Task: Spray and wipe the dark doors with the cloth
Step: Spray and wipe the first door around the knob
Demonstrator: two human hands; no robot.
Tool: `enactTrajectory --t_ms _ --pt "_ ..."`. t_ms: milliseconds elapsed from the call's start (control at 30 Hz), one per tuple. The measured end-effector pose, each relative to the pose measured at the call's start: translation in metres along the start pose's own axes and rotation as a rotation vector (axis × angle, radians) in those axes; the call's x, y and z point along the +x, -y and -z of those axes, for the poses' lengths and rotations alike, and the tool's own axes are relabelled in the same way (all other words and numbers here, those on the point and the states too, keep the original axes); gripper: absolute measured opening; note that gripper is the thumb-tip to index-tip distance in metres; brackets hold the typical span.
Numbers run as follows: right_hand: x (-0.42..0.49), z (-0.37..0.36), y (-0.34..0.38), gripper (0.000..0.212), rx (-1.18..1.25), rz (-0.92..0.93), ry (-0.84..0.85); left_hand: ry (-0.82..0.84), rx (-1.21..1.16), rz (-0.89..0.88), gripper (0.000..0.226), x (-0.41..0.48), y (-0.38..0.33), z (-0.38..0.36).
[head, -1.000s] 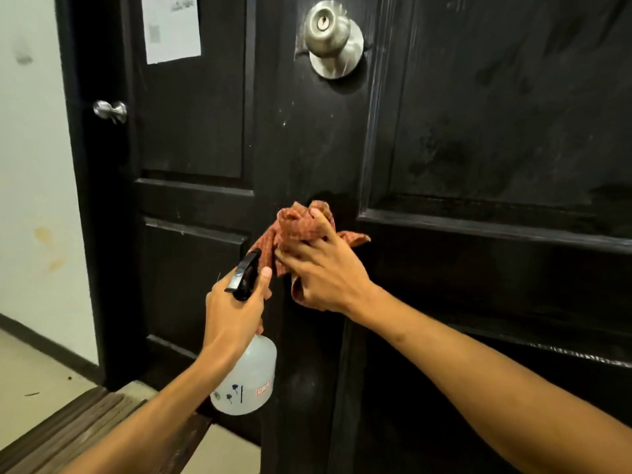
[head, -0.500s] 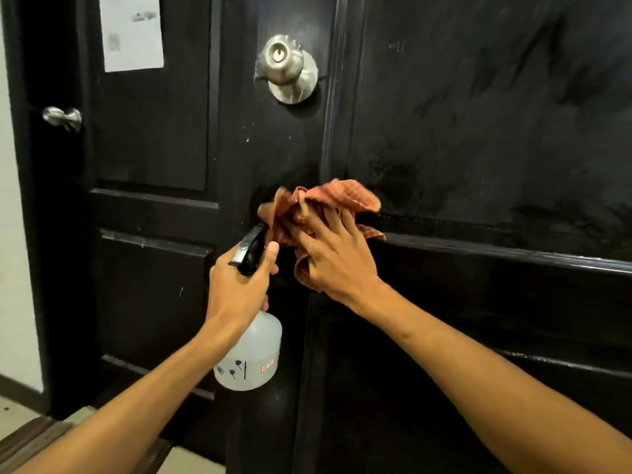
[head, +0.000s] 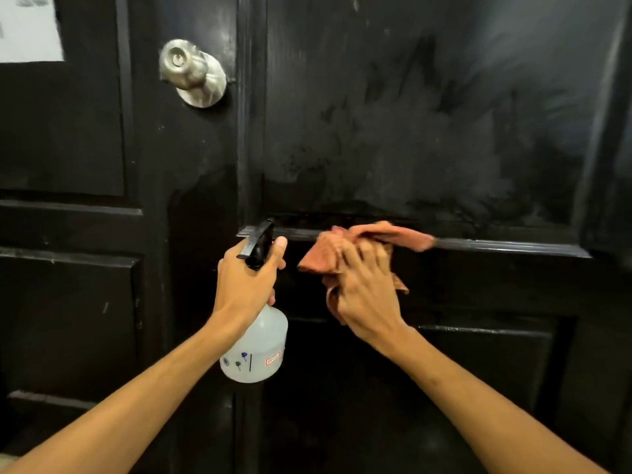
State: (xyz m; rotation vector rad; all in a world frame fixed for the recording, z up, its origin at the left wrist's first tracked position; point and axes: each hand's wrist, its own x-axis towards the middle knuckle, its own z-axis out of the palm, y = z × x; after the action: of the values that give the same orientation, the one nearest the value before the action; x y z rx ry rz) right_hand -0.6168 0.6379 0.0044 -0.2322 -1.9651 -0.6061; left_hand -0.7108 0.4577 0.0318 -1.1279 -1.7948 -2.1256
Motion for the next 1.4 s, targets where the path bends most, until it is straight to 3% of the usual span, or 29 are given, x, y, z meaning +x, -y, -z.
enactTrajectory --t_ms 33,67,200,233,333,367,500,533,633,667,700,767,800,833,933,1000,1100,1133,1233,1267,1333,1367,1400 --pt "0.0 0.0 -0.007 0.061 0.01 0.124 0.034 0.002 0.012 0.004 0.025 -0.001 0.0 -0.007" --pt "0.0 0.003 -0.025 0.058 0.036 0.128 0.034 0.018 0.021 0.01 0.027 -0.004 -0.001 -0.018" --pt "-0.008 0.026 -0.073 0.05 0.082 -0.468 -0.131 0.093 -0.038 0.026 0.02 -0.011 -0.011 -0.054" --pt "-0.013 0.025 -0.071 0.048 0.028 -0.438 -0.102 0.107 -0.039 0.022 0.02 -0.011 -0.014 -0.062" --pt "-0.027 0.026 -0.094 0.053 -0.032 -0.113 -0.014 0.144 -0.036 0.023 0.025 -0.016 -0.018 -0.087" --pt "-0.027 0.031 -0.114 0.052 -0.012 -0.159 -0.042 0.155 -0.038 0.025 0.025 -0.019 -0.019 -0.093" --pt "-0.047 0.046 -0.169 0.035 0.03 -0.913 -0.3 0.21 -0.038 0.02 0.02 -0.022 -0.022 -0.12" --pt "-0.051 0.044 -0.168 0.033 -0.015 -0.916 -0.284 0.223 -0.041 0.022 0.019 -0.023 -0.023 -0.126" --pt "-0.07 0.044 -0.184 0.037 -0.09 -0.487 -0.096 0.27 -0.052 0.019 0.021 -0.029 -0.023 -0.152" --pt "-0.072 0.052 -0.203 0.039 -0.071 -0.45 -0.086 0.285 -0.063 0.018 0.021 -0.031 -0.024 -0.162" --pt "-0.073 0.056 -0.221 0.04 -0.037 -0.551 -0.126 0.299 -0.072 0.018 0.021 -0.033 -0.025 -0.171" --pt "-0.076 0.063 -0.249 0.045 0.02 -1.002 -0.267 0.337 -0.093 0.016 0.021 -0.037 -0.028 -0.189" --pt "-0.075 0.064 -0.25 0.05 0.005 -1.144 -0.282 0.35 -0.1 0.017 0.022 -0.039 -0.03 -0.197" --pt "-0.076 0.062 -0.245 0.055 -0.008 -1.121 -0.254 0.362 -0.103 0.018 0.022 -0.041 -0.031 -0.203" --pt "-0.097 0.057 -0.241 0.063 0.046 -0.697 -0.056 0.403 -0.119 0.008 0.023 -0.048 -0.037 -0.221" --pt "-0.106 0.069 -0.27 0.062 0.027 -0.627 -0.081 0.426 -0.123 0.003 0.025 -0.051 -0.042 -0.232" --pt "-0.093 0.083 -0.303 0.058 0.111 -1.116 -0.247 0.447 -0.111 -0.003 0.027 -0.054 -0.048 -0.242" --pt "-0.086 0.084 -0.304 0.057 0.141 -1.192 -0.225 0.457 -0.116 -0.001 0.027 -0.055 -0.049 -0.244" --pt "-0.098 0.085 -0.305 0.056 0.037 -0.837 -0.101 0.486 -0.139 0.005 0.025 -0.058 -0.052 -0.25" --pt "-0.105 0.09 -0.312 0.056 0.021 -0.793 -0.1 0.494 -0.149 0.002 0.024 -0.058 -0.054 -0.253" --pt "-0.105 0.096 -0.321 0.055 0.119 -1.06 -0.223 0.506 -0.164 -0.001 0.021 -0.056 -0.058 -0.257" --pt "-0.097 0.097 -0.316 0.056 0.164 -1.21 -0.243 0.505 -0.17 0.0 0.022 -0.055 -0.06 -0.259" --pt "-0.087 0.096 -0.305 0.057 0.155 -1.243 -0.194 0.501 -0.173 -0.001 0.024 -0.053 -0.062 -0.26"
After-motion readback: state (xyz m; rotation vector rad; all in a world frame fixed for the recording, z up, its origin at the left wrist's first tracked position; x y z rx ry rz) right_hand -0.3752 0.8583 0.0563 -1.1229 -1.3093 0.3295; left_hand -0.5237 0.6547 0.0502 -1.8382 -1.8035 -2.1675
